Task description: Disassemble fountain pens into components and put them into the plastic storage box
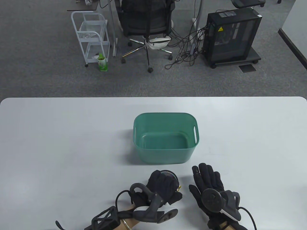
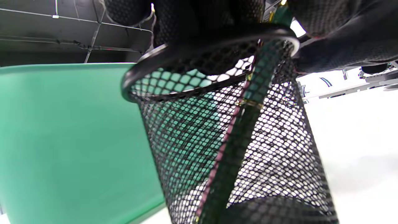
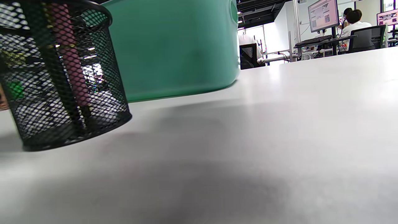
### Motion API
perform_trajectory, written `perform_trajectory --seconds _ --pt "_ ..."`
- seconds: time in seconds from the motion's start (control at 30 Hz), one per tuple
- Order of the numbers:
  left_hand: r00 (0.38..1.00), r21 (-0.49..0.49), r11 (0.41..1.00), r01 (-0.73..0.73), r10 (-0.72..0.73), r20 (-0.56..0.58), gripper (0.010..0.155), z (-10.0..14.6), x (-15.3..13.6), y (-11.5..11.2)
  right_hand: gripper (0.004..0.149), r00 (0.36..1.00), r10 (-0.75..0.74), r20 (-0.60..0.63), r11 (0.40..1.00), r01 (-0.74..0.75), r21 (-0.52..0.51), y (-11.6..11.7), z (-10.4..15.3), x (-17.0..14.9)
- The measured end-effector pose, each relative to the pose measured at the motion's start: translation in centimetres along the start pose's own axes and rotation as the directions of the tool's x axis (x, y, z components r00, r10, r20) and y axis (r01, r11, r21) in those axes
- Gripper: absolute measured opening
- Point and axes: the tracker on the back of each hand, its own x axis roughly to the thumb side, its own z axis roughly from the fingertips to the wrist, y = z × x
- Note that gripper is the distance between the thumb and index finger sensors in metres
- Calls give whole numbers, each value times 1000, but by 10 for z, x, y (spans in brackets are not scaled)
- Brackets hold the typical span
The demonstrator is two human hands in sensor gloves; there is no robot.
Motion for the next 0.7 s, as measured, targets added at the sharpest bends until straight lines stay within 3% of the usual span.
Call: perform_trajectory --seconds 0.7 --pt "998 19 999 -47 47 -47 55 13 -16 8 71 1000 -10 -4 1000 10 24 0 -1 0"
